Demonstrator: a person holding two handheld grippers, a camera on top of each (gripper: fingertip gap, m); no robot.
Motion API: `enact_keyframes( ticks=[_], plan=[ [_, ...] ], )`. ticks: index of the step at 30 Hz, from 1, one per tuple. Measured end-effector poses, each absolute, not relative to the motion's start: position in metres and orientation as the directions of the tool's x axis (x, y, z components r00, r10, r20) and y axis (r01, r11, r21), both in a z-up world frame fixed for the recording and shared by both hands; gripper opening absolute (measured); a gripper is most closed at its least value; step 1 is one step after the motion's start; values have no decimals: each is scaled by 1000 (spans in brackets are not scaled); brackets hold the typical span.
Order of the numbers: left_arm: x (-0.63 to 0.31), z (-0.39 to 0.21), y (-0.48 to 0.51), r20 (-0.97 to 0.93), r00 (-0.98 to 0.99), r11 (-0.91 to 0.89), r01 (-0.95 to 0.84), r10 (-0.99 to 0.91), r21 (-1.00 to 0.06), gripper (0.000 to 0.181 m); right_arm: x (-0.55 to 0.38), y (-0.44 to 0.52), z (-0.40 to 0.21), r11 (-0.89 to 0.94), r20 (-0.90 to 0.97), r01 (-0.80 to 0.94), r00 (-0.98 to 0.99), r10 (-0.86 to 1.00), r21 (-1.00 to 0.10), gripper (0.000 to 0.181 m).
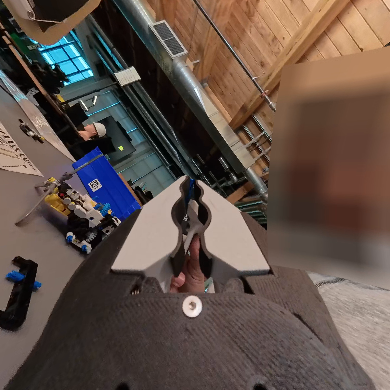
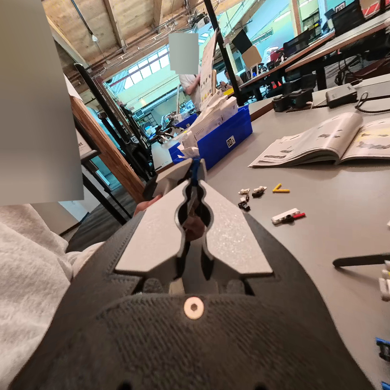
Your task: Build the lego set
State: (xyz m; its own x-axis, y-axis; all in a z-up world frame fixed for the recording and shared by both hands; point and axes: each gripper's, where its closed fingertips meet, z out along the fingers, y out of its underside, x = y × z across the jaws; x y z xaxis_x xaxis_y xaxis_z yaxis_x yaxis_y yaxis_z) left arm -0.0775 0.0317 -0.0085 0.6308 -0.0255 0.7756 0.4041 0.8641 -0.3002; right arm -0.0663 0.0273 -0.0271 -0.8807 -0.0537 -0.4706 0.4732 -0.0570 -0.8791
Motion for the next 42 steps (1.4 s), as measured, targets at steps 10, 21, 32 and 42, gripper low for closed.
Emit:
enact_keyframes(
  ticks=[10, 21, 32, 42],
  plan=[
    [-78, -24, 34, 812, 584, 839, 439, 5, -321, 1, -73, 37, -35, -16, -431, 432, -902, -8, -902, 1],
    [-77, -36, 37, 840, 542, 810, 480, 29, -337, 2, -74, 38, -50, 169, -18, 44, -988, 151, -985, 2],
    [-74, -37, 35, 845, 534, 809, 495, 4, -317, 1, -67, 40, -52, 182, 30, -5, -990, 139, -983, 7],
    [-74, -40, 39, 843, 532, 783, 489, 82, -384, 1, -68, 43, -51, 165, -22, 43, -991, 131, -985, 2]
  ],
)
